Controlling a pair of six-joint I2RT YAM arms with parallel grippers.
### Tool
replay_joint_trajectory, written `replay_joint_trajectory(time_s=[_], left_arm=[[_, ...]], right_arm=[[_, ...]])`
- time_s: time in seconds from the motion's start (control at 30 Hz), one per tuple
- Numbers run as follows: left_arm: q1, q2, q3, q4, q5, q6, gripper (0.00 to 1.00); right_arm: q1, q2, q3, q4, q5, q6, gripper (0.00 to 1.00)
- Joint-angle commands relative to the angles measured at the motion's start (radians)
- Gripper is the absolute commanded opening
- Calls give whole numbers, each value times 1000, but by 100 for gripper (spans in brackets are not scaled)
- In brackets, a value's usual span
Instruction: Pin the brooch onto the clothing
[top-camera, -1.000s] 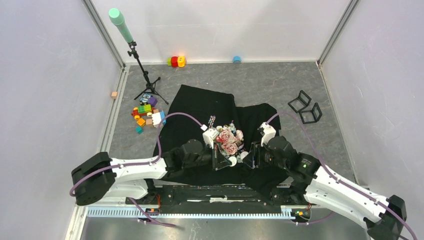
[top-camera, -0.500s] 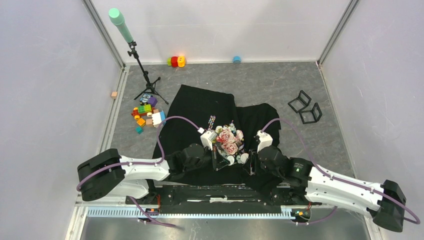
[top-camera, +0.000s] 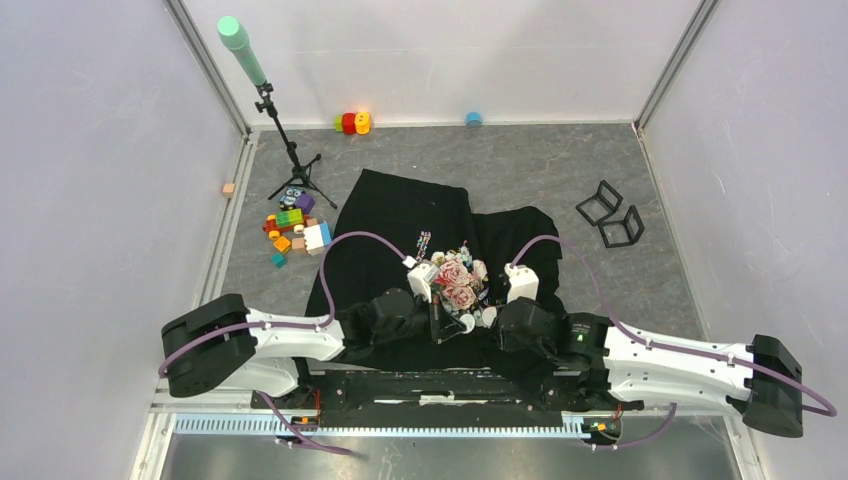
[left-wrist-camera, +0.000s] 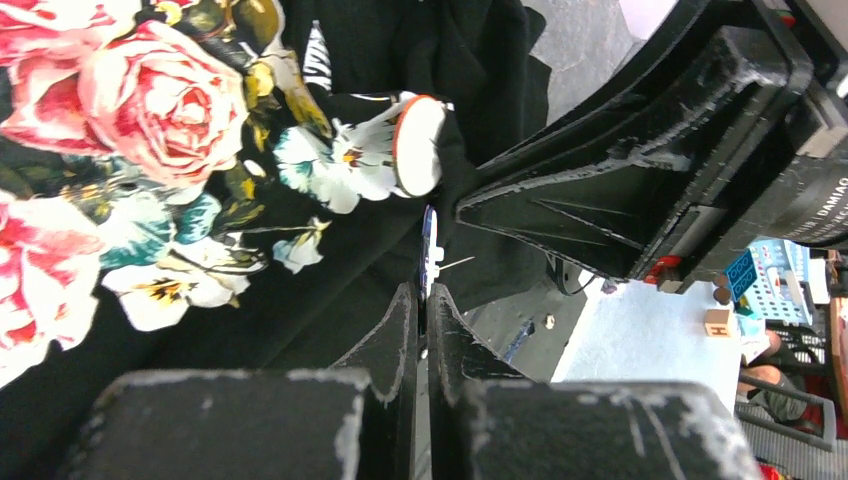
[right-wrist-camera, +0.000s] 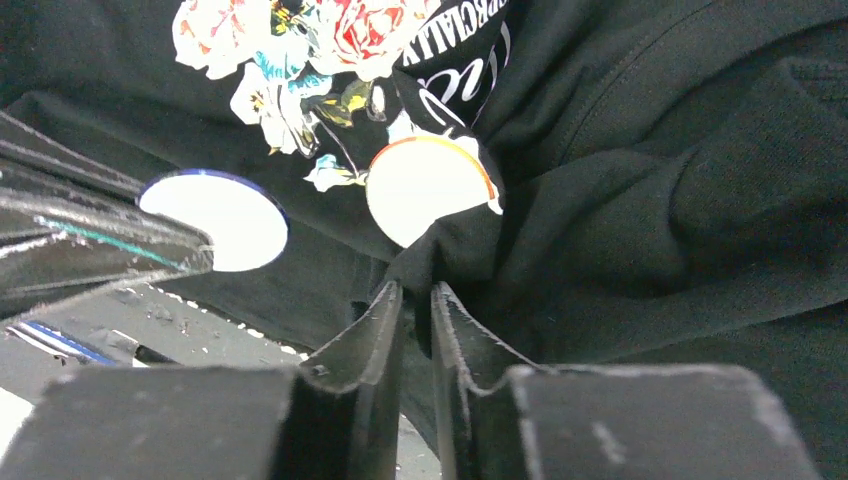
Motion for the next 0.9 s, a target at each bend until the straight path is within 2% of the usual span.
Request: replay_joint_trajectory(time_s=[0.0, 0.1, 0.17, 0.6, 0.87], left_arm=[[-32, 15, 60, 27, -7, 57, 2], [-63, 38, 82, 7, -38, 68, 2], [-76, 60, 108, -38, -64, 65, 2], [-115, 112, 204, -220, -199, 32, 2], [-131, 124, 231, -271, -240, 23, 2]], right_arm=[[8, -11, 4, 39, 43, 4, 17], [8, -29, -3, 64, 40, -8, 5], [8, -49, -11, 93, 35, -22, 0], [8, -84, 5, 119, 21, -65, 0], [8, -77, 1, 149, 3, -77, 0]])
